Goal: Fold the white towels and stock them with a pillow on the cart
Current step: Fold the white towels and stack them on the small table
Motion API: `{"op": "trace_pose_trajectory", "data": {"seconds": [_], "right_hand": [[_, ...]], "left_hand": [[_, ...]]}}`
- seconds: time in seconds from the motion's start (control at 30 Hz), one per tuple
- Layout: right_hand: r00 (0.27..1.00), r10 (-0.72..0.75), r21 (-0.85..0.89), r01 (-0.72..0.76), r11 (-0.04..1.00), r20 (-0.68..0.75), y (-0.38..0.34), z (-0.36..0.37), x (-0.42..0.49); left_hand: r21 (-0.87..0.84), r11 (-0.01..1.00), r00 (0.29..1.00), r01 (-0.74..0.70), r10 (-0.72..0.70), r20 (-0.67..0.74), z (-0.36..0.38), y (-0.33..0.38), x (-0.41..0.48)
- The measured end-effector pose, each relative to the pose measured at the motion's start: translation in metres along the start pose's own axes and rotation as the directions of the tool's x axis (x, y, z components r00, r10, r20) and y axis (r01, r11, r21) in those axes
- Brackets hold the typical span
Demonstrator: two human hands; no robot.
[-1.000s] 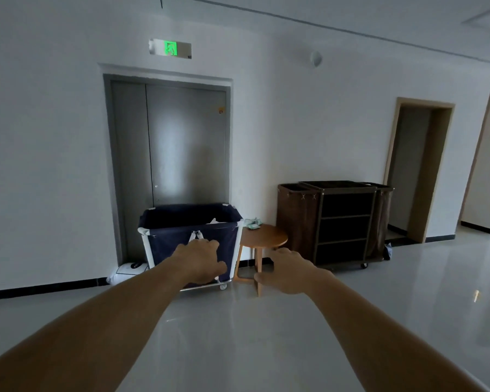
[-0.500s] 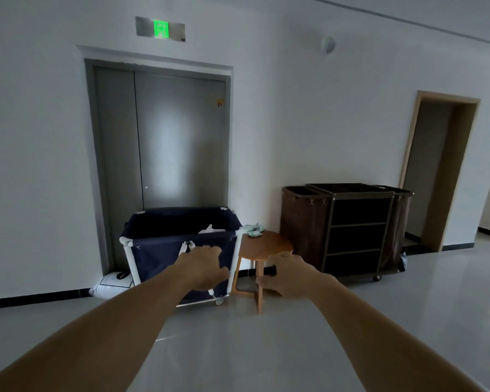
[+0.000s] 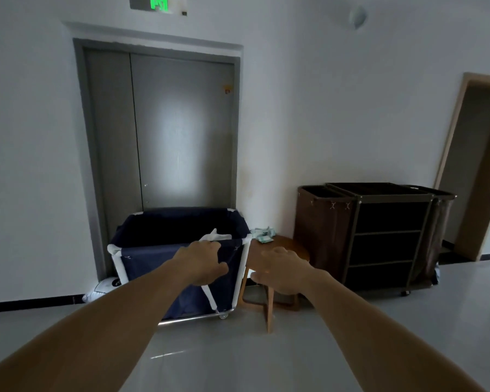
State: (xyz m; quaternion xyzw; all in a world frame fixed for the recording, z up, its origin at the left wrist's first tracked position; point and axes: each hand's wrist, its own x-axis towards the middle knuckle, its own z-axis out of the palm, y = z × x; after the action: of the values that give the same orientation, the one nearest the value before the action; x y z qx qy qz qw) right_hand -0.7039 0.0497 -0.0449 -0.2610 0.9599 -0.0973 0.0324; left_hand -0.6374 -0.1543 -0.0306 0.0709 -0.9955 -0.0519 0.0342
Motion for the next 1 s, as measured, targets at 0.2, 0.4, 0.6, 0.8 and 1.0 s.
{"op": "trace_pose_trajectory", "data": {"seconds": [0.2,0.4,0.6,0.8,1.0], "right_hand": [[1.000,0.000,0.021,0.000,1.000,-0.010,0.013,-0.012,0.118],[0.998,0.063,0.042,-0.062,0.997,-0.020,0.032,-0.013,0.212],[0.997,0.058,0.029,-0.056,0.998,-0.045,0.073,-0.017,0.314],[0.999,-0.023,0.044,0.025,0.999,-0.050,0.120,-0.036,0.433],[0.998,-0.051,0.047,0.052,0.998,-0.030,0.145,-0.038,0.534]], "left_hand": [[-0.009,0.999,0.998,-0.053,0.053,0.016,-0.005,-0.031,0.115],[-0.028,0.997,0.997,-0.070,0.071,0.044,-0.003,-0.049,0.219],[-0.055,0.996,0.996,-0.066,0.069,0.051,0.011,-0.052,0.330],[-0.011,1.000,0.998,0.004,-0.003,0.058,0.015,-0.055,0.445],[0.029,0.999,0.997,0.036,-0.038,0.066,0.024,-0.063,0.538]]}}
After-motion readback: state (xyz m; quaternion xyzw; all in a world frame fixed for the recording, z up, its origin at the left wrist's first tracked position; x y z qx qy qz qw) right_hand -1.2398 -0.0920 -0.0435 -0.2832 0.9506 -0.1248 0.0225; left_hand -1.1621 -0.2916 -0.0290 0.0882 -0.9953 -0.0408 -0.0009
